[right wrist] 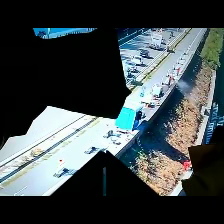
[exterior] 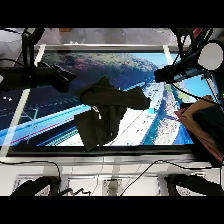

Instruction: Fold the clothes and pants, and hang the long-sleeved shirts on hangers.

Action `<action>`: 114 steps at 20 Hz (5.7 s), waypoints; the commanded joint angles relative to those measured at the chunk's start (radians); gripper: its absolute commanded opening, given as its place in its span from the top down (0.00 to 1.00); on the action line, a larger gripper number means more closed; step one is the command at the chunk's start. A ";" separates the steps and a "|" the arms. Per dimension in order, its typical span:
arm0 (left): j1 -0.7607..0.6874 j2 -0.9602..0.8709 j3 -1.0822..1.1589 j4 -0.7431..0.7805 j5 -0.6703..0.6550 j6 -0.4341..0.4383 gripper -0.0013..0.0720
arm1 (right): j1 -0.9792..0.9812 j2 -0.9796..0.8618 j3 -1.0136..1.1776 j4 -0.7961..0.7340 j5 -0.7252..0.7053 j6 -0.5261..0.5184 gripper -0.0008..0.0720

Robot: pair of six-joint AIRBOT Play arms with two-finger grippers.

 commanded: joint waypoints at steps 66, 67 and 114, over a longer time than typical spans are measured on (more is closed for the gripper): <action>0.382 0.372 -0.481 0.097 -0.074 -0.034 0.41 | 0.444 -0.038 -1.197 1.424 -1.147 0.065 0.24; 0.382 0.372 -0.481 0.097 -0.074 -0.034 0.41 | 0.457 -0.047 -1.194 1.446 -1.191 0.102 0.24; -0.529 -0.169 -0.947 -0.645 0.524 -0.303 0.19 | -0.056 0.195 -0.907 0.973 -0.949 -0.041 0.94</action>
